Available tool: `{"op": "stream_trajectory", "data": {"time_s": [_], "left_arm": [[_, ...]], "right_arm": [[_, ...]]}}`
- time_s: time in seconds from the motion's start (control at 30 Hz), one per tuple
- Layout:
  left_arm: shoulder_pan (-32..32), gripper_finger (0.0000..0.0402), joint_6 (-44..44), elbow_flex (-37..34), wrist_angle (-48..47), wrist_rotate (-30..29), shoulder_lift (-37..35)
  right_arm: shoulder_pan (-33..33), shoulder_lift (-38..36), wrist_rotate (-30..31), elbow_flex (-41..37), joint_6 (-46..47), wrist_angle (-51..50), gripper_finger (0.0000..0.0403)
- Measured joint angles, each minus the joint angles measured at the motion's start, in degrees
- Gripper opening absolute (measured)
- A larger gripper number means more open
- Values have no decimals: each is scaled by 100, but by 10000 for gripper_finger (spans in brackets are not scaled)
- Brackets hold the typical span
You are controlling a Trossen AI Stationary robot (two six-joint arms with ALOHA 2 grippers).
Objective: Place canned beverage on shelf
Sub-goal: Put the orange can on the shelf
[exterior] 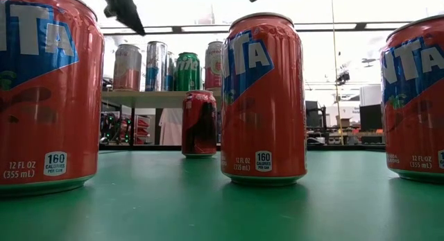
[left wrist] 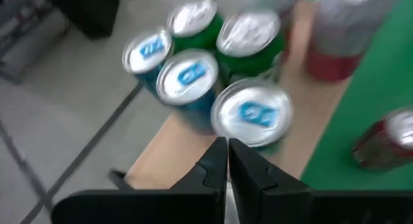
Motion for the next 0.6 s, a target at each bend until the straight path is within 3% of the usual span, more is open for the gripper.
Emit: {"op": "stream_trajectory", "data": {"time_s": [0.13,0.37,0.47,0.6], "left_arm": [[-896,0,-159,-444,661,-15,-681],[-3287,0,-301,-2052,3035,-44,-1793],[-4239,0,-228,-2540,3785,-554,-2012],[-5301,0,-110,-2781,3972,-1794,-2081]], "right_arm": [[271,0,-582,-74,980,-346,9],[1093,9,-1026,-554,2840,-683,9],[1505,9,-1339,-874,3610,-785,9],[2145,11,-1498,-1334,4782,-853,9]]}}
